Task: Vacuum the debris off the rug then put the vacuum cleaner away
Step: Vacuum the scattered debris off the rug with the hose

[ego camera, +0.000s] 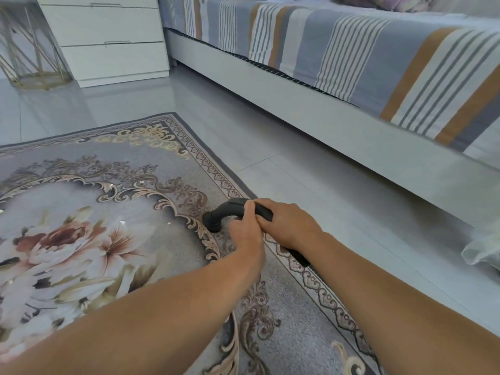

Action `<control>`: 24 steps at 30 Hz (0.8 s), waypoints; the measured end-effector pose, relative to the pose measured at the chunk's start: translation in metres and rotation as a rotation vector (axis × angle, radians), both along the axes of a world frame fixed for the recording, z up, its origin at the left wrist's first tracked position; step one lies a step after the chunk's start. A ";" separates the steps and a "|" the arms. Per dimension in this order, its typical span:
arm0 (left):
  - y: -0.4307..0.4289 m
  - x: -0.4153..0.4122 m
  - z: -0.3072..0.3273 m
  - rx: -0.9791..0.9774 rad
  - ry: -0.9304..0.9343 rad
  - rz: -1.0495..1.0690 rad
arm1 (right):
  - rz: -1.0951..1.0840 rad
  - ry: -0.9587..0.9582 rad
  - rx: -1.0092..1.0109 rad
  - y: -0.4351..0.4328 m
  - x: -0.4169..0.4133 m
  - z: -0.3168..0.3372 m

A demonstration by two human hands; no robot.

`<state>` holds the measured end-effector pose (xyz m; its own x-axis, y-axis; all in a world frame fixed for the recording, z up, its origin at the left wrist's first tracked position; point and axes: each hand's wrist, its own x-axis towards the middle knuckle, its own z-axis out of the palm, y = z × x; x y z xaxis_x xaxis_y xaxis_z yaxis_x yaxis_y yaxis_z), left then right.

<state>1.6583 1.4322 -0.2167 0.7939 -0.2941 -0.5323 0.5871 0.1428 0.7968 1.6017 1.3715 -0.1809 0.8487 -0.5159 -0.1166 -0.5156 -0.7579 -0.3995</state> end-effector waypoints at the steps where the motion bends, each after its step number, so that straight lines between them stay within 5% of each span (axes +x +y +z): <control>1: 0.003 0.006 -0.001 0.014 -0.005 0.009 | 0.003 -0.003 -0.011 0.003 0.007 -0.002; 11: 0.009 0.002 0.003 -0.054 0.040 -0.021 | 0.037 0.049 0.032 0.007 0.001 0.017; 18: 0.049 0.046 -0.007 -0.061 0.045 0.058 | 0.116 0.038 -0.242 0.046 0.053 -0.012; 24: 0.060 0.055 -0.018 0.043 -0.044 0.024 | 0.169 0.005 -0.167 0.056 0.055 -0.016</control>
<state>1.7137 1.4927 -0.2346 0.8234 -0.2524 -0.5083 0.5482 0.1219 0.8274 1.6566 1.4275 -0.1969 0.9244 -0.3788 -0.0456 -0.3772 -0.8892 -0.2589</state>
